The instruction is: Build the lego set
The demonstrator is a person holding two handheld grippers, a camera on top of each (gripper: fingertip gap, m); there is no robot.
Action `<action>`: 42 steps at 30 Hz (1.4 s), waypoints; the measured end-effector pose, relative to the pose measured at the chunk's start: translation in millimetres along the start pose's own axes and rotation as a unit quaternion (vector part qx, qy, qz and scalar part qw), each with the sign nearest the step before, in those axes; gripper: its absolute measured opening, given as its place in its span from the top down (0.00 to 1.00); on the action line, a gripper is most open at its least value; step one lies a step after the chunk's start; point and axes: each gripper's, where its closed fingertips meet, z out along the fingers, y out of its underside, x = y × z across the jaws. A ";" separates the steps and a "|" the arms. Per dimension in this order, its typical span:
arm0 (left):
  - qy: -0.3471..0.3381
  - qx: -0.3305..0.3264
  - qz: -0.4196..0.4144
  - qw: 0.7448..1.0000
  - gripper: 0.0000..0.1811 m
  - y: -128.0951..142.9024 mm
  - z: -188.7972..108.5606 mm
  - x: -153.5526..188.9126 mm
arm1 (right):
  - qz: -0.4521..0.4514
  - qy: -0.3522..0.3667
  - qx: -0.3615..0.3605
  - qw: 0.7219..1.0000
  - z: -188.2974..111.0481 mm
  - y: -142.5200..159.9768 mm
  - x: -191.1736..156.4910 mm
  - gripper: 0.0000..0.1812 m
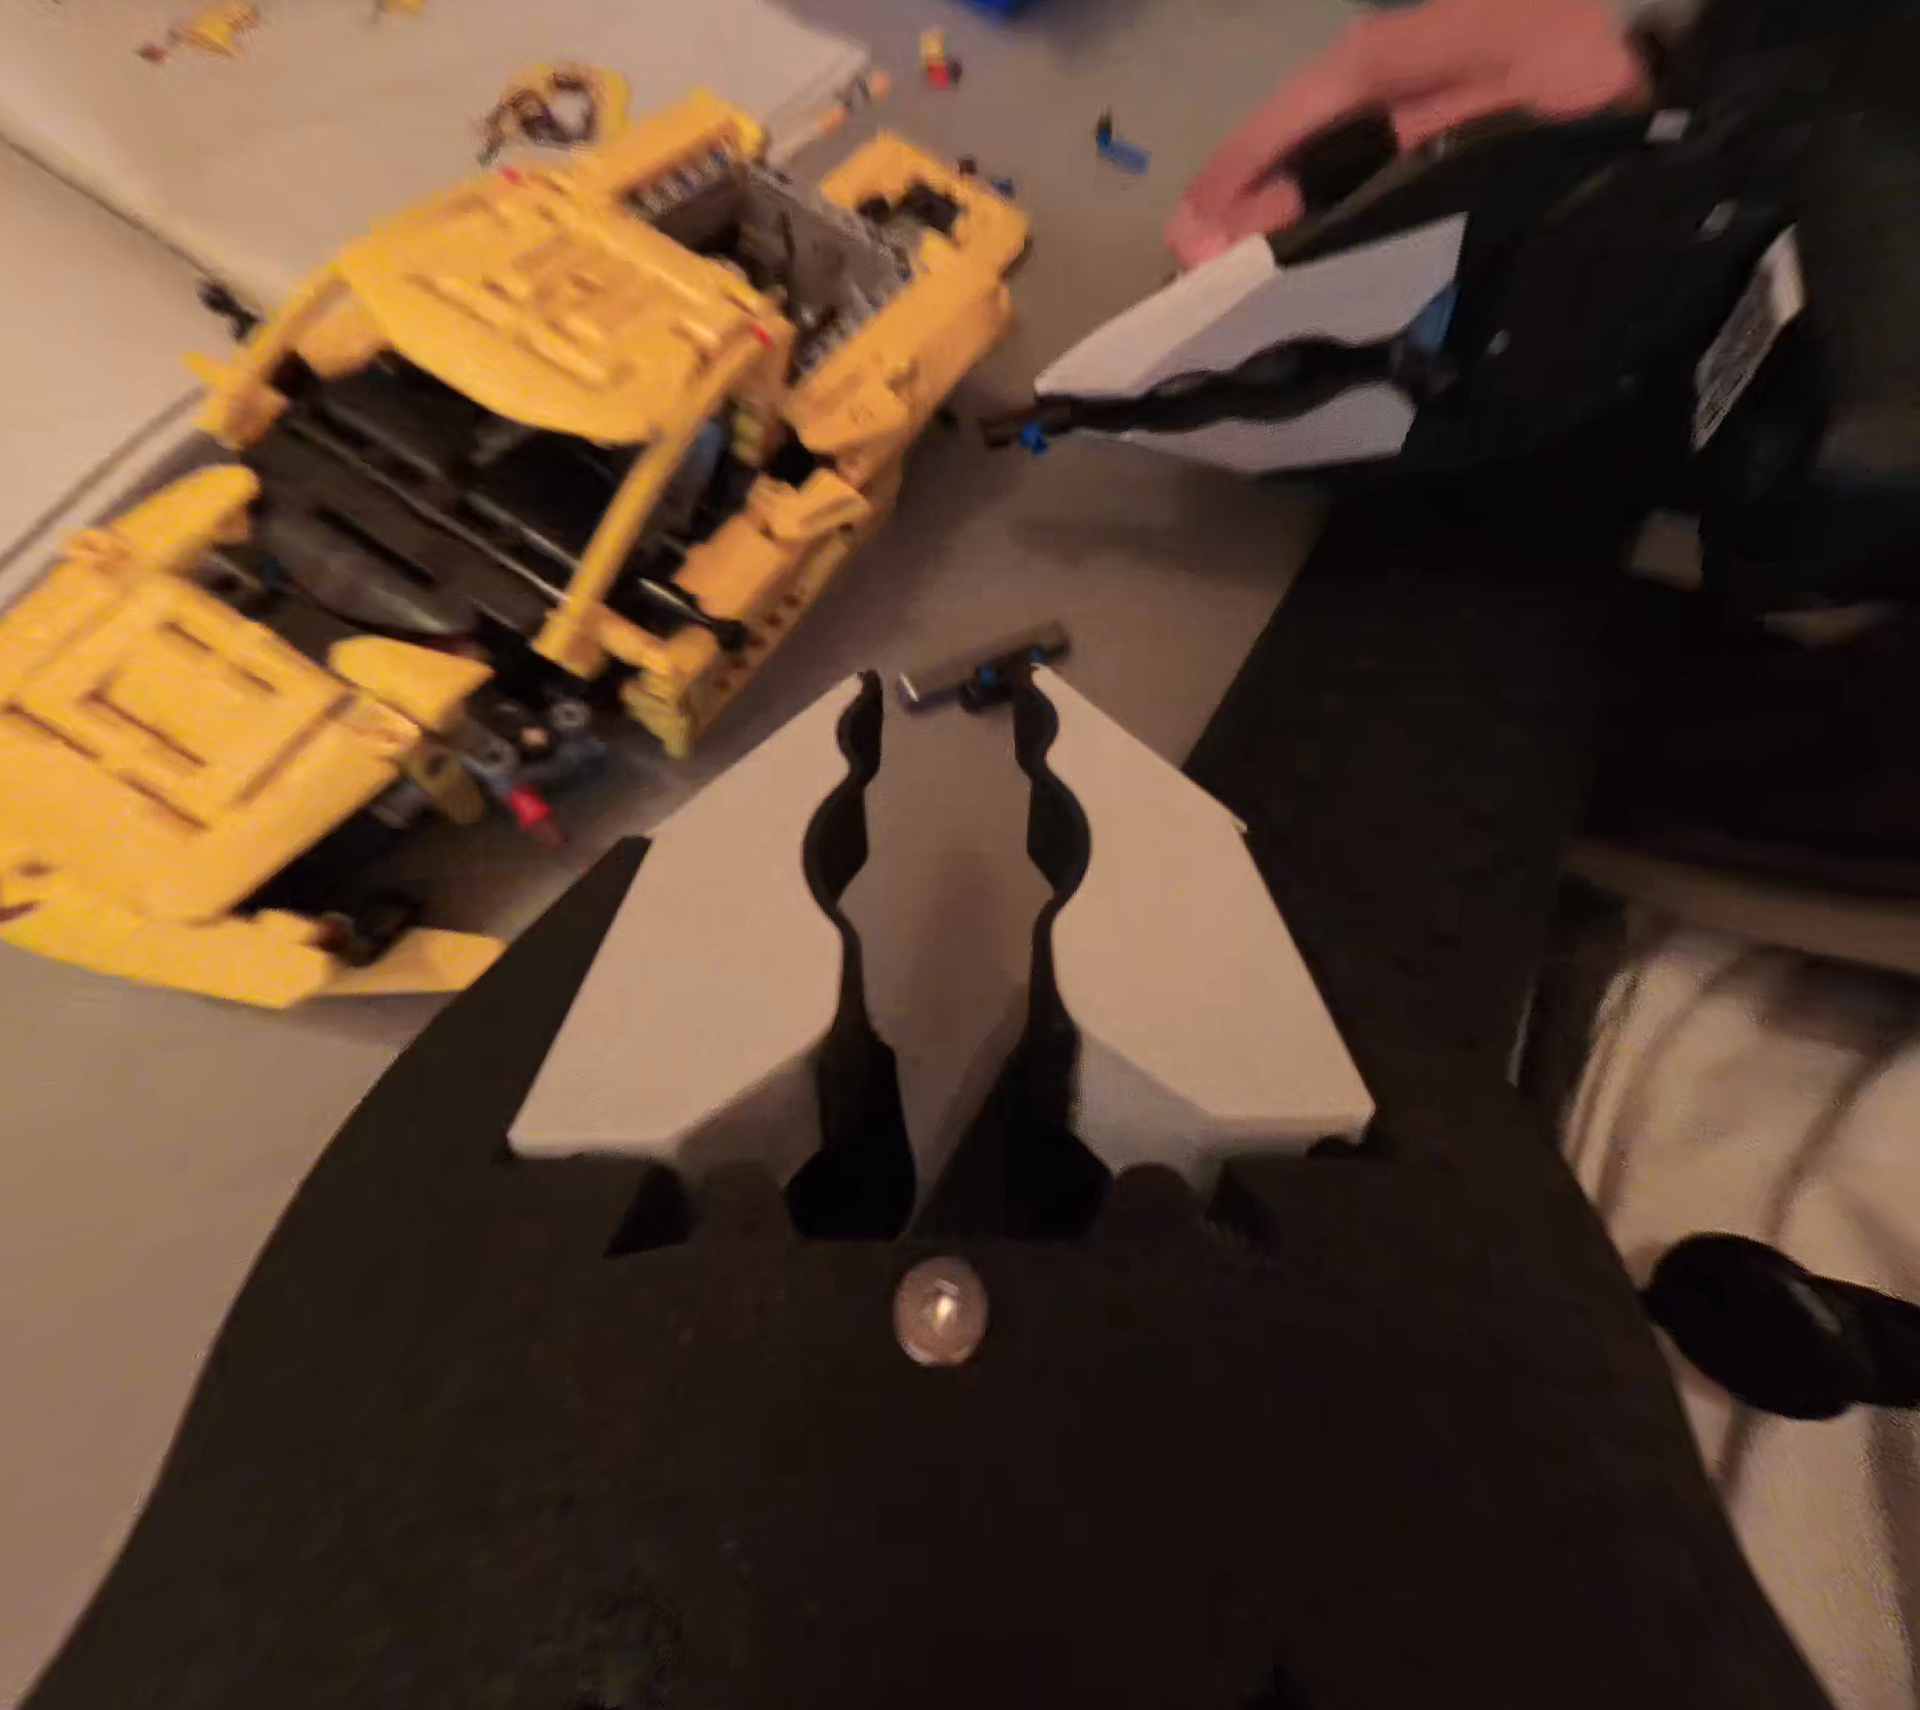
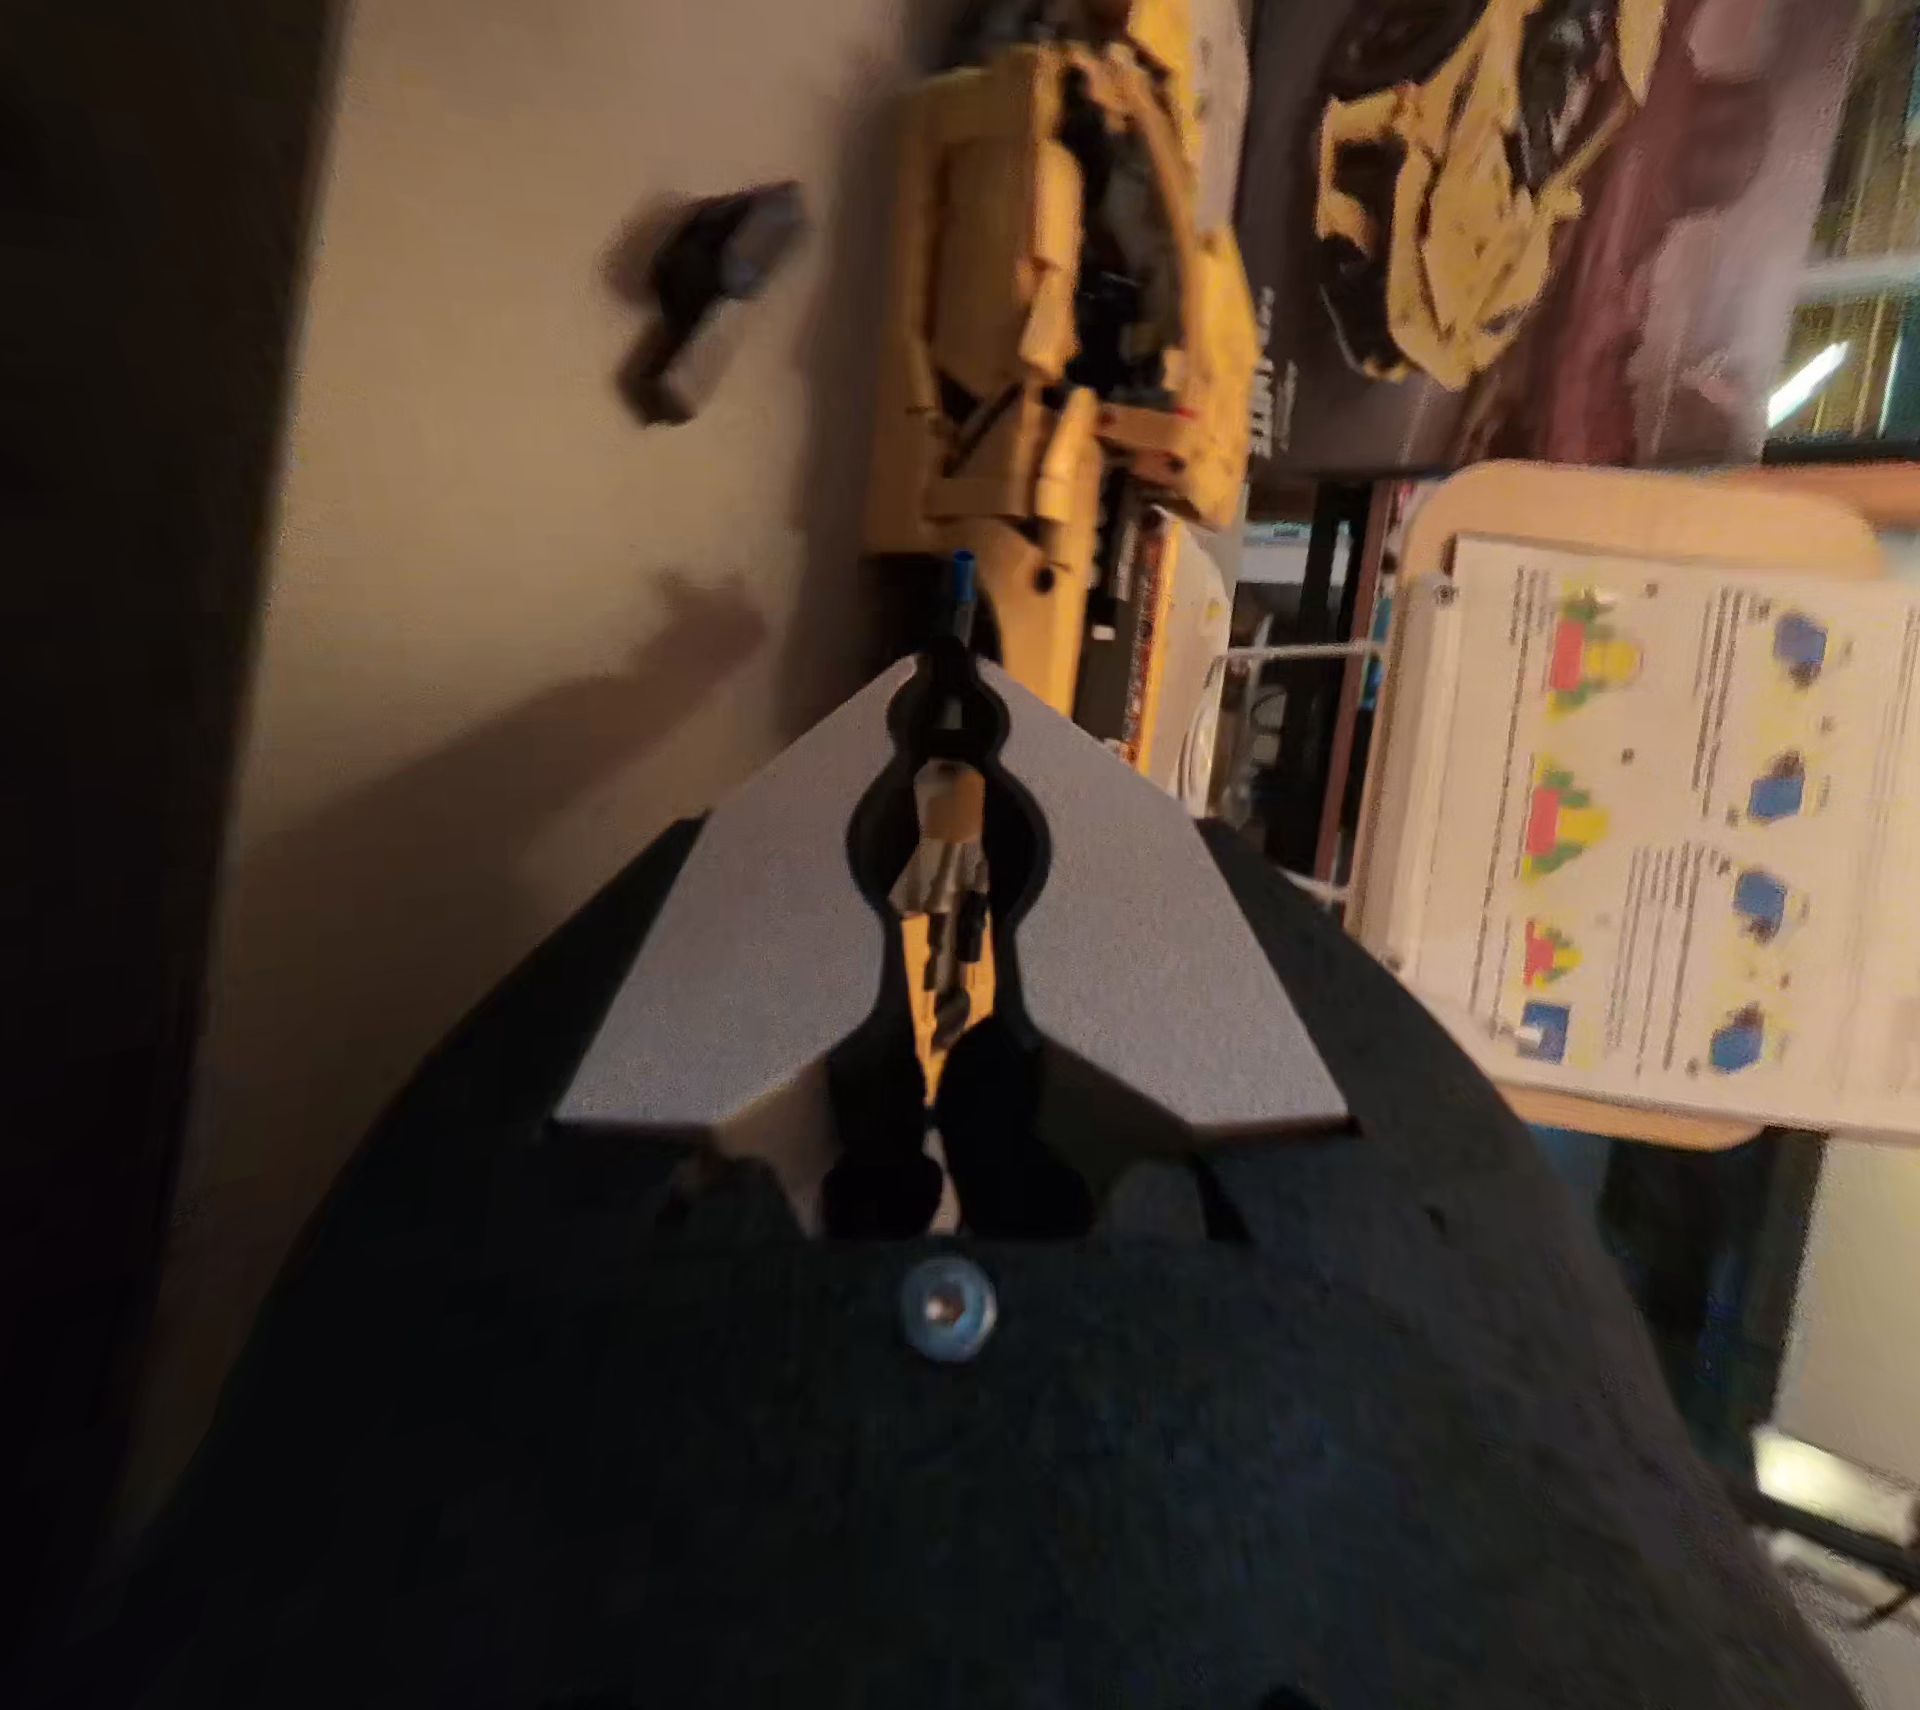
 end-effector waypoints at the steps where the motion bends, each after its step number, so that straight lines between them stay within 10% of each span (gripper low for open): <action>1: -0.019 -0.022 0.019 0.999 0.87 8.7 7.0 7.6 | -0.024 -0.014 0.000 1.000 0.9 0.8 -10.1 0.98; 16: -0.136 -0.120 0.045 0.982 0.83 31.2 61.9 12.3 | 0.121 -0.104 0.039 0.986 0.7 -8.8 -39.0 0.97; 25: -0.114 -0.127 0.073 0.983 0.84 35.2 55.4 14.0 | 0.380 -0.298 0.142 0.864 -5.6 -20.8 -34.2 0.81; 37: -0.130 -0.134 0.087 0.979 0.88 33.4 65.8 9.5 | 0.327 -0.308 0.156 0.880 7.6 -28.1 -42.1 0.87; 42: -0.068 -0.134 0.158 0.976 0.88 34.2 67.6 21.5 | 0.387 -0.341 0.177 0.838 -3.1 -36.8 -28.3 0.87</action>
